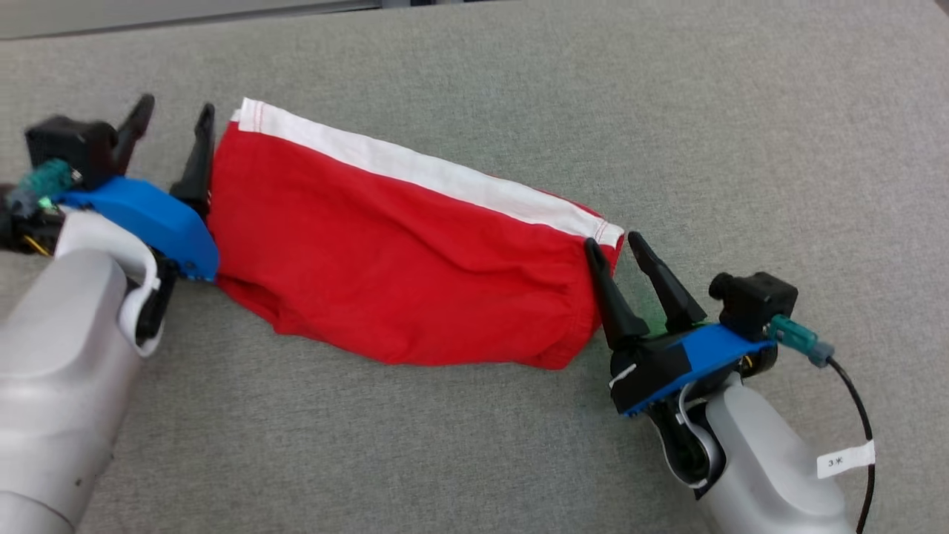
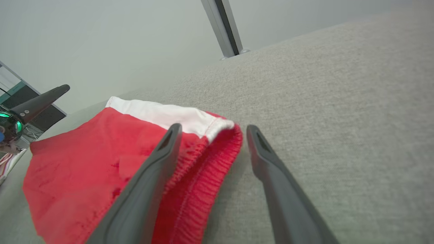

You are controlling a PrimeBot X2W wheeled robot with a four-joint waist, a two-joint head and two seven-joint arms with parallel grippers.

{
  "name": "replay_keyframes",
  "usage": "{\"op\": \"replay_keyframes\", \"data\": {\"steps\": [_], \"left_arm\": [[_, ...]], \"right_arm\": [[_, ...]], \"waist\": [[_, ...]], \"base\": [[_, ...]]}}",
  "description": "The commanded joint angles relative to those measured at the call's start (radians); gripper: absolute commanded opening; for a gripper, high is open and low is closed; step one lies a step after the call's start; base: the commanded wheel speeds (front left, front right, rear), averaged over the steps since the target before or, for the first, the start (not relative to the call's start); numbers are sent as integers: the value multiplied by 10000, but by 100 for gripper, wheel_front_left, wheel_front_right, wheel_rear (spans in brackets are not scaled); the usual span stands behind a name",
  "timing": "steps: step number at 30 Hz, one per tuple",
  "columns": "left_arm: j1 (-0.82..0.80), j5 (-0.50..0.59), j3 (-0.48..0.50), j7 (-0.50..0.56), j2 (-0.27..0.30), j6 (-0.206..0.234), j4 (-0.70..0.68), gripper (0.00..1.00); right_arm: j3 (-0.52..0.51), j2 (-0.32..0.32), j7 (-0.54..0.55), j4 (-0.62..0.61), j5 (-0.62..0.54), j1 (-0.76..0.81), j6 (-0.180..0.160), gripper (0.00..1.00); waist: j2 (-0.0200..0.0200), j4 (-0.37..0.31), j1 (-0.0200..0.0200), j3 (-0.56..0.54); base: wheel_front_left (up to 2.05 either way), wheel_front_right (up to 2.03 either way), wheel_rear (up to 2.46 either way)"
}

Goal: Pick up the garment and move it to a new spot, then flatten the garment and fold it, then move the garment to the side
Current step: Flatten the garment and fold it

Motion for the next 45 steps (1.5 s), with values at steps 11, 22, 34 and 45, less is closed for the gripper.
{"op": "replay_keyframes", "data": {"steps": [11,22,34,45], "left_arm": [[1157,-710,-303,-243,-845,22,995,100],[1514,-1160,-749,147,-1357,22,2336,100],[2106,-1644,-652,-149,-1896,70,2721,0],[4448,-886,628,-315,-2216,1077,902,0]], "right_arm": [[-1862,13,-33,-448,-2687,1187,0,100],[-2642,34,-33,-622,-3657,1756,0,100],[-2911,34,-33,-362,-3809,2216,0,100],[-2924,30,-35,30,-3796,3303,0,100]], "waist": [[0,359,0,-611],[0,366,0,-786],[0,617,0,-1703],[0,1709,0,-3147]], "base": [[0,0,0],[0,0,0],[0,0,0],[0,0,0]]}}
